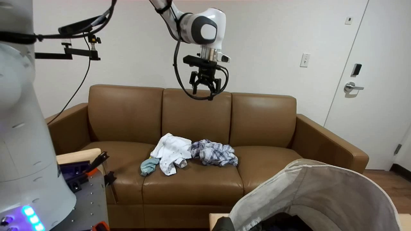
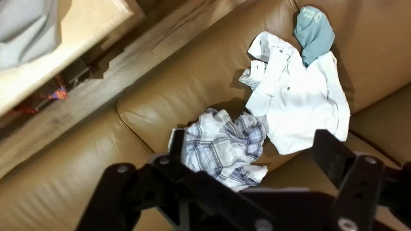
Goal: Move all the clothes from the couch and put them in the carrier bag
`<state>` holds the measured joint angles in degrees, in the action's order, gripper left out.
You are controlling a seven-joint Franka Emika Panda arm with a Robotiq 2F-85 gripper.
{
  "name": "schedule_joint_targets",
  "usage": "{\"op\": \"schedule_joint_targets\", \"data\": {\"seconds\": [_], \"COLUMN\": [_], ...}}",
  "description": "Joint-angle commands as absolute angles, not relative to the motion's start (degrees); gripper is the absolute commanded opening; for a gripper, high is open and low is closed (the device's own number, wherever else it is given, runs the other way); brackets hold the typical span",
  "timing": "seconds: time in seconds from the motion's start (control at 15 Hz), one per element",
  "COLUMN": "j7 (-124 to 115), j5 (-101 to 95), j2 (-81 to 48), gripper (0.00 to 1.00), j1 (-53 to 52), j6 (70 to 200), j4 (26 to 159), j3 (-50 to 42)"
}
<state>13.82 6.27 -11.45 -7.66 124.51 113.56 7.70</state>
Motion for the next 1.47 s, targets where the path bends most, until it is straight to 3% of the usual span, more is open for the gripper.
{"op": "schedule_joint_targets", "data": {"seconds": [0.0,0.2,0.27,0.67,1.0,1.4], "j7": [22.8,28.7,24.0,28.4,31.7,25.9], "j5": [9.0,11.8,9.2,9.8,7.1,-13.8], "j2": [-22.1,-24.8,-24.2,-25.4,-38.3,-56.3], "gripper": [1.0,1.0,1.0,1.0,1.0,1.0], "j1": [-7.5,-4.8,-7.0,-6.1,-9.2,-19.4], "j6": [125.1,117.9,122.8,118.2,126.4,135.3], "j4": [106.1,103.0,105.9,102.3,100.2,90.6], "j3": [11.1,13.4,12.5,13.8,14.9,8.5]}}
